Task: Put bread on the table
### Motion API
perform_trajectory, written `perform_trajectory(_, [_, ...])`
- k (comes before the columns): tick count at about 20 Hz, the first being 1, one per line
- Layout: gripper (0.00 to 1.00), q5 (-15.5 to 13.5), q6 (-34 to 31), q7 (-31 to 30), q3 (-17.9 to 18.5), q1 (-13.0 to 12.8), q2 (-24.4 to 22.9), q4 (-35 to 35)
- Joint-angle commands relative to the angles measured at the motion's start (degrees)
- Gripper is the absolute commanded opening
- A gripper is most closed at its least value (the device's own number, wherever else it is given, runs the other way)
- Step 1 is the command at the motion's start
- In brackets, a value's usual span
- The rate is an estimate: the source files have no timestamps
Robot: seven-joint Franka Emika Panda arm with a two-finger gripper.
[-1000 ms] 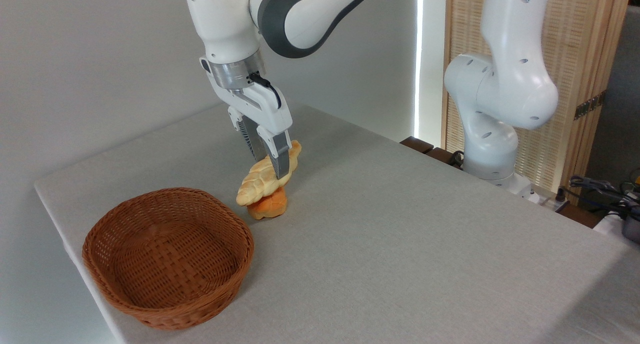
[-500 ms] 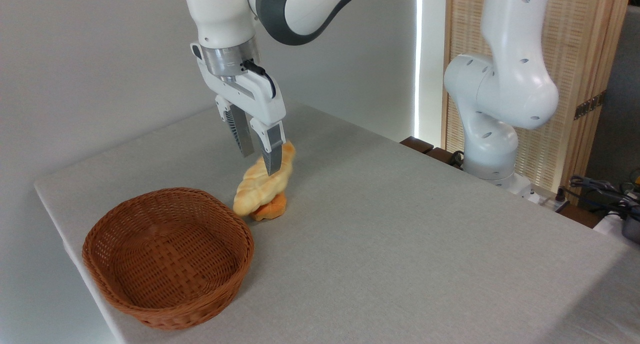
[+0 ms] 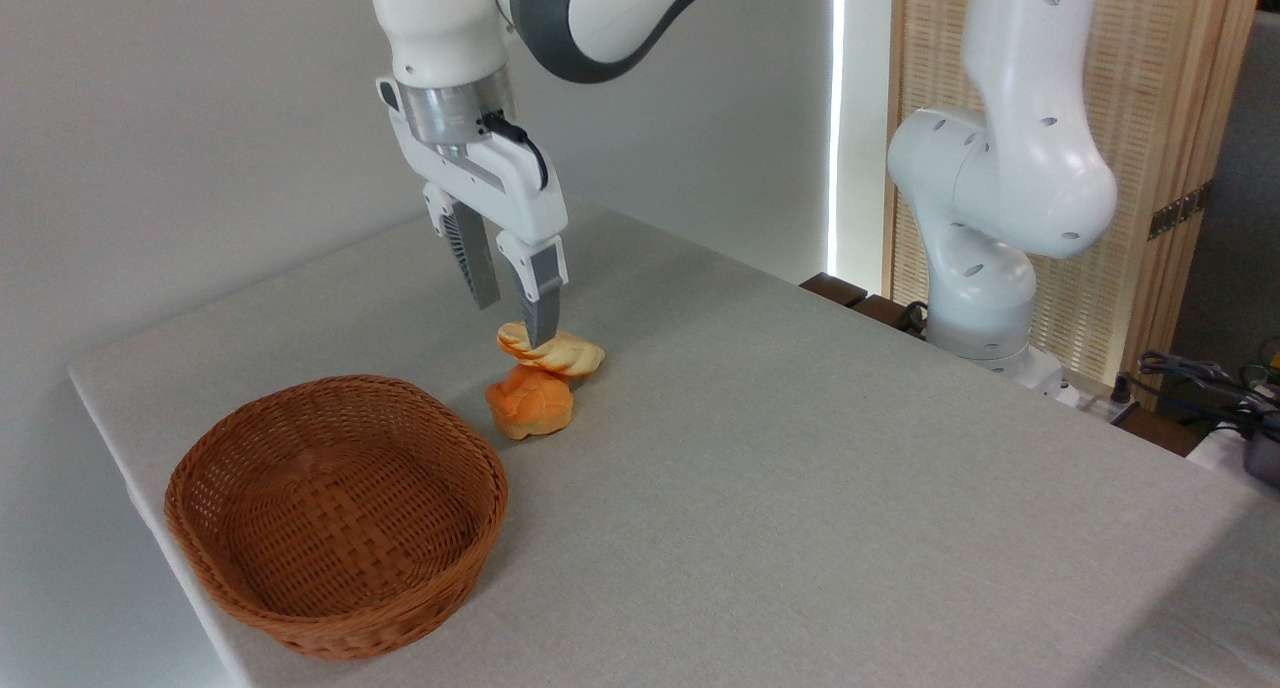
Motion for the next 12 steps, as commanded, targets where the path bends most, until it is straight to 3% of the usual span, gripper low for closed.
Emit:
perform_trajectory(1, [1.0,0.8,-0.6,2.9,4.62,0.04,-0.11,3.97])
perform_trajectory(5, [1.0,1.41,-0.6,3.35,6.3,0.04,0.41,6.17])
perform_trajectory(7, [1.0,6.67,-0.6,3.35,6.04,0.04,0.59,6.34])
perform_trajectory(12, [1.0,7.04,-0.34,2.91,7.18,0.04,1.82,7.22])
